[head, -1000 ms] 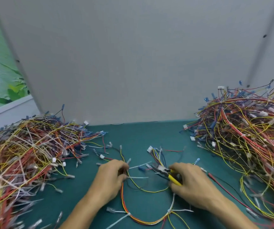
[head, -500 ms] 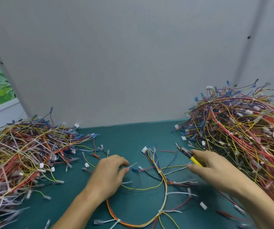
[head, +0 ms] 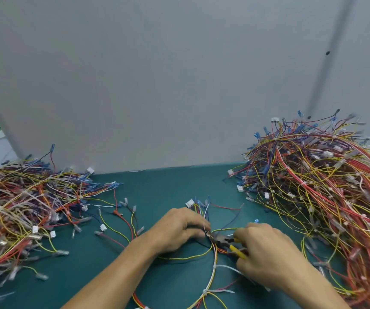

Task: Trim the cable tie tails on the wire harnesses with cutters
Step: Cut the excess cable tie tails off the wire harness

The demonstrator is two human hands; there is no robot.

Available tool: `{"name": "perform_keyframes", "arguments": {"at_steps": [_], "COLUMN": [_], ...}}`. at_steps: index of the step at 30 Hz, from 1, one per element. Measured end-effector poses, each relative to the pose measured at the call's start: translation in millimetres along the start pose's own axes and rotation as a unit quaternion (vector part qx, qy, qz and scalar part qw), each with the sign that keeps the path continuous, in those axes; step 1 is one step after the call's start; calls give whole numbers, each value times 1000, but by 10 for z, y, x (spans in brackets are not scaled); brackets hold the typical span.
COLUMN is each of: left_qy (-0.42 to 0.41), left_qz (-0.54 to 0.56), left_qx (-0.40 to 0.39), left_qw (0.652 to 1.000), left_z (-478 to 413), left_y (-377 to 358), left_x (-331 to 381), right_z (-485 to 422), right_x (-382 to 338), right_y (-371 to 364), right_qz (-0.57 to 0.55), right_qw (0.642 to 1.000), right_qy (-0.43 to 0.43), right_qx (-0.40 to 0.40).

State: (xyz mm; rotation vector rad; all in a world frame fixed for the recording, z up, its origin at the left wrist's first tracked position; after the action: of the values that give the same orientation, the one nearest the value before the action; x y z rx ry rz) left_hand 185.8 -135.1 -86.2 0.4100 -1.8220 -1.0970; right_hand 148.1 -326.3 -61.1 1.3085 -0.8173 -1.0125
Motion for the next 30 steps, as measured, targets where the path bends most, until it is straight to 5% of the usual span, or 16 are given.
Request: {"name": "perform_keyframes", "arguments": {"at_steps": [4,12,23,30], "left_qy": [-11,95,113,150], "left_qz": [7,78,160,131], "left_qx": [15,80,-42,35], "left_qw": [1000,989,980,979], "left_z": [-40,-90,-37,-114], "left_y": [-52,-131,-80,-185], "left_x": [15,-73,-123,-146], "right_z": [-7,7,42,68], "right_x": [-6,-26,-66,-82], "right_y": [-16,-18,6,5], "right_qz": [-6,7,1,27], "right_qw": [1000,1000,1000,999], "right_qy": [-2,-9,-17,-27], "right_qx": [2,8,-11,-4]}}
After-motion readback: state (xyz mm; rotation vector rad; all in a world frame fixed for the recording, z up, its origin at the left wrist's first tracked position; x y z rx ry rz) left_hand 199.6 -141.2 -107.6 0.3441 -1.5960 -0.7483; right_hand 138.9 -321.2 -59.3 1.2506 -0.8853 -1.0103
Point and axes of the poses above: each hand's wrist, its own z-axis away from the middle knuckle, its own y-axis out of the back of the hand, x = y × z, the point moved 3 cm from there along -z, towards the middle knuckle, and after that the axes turned 5 degrees about -x, right-handed, at the moved point
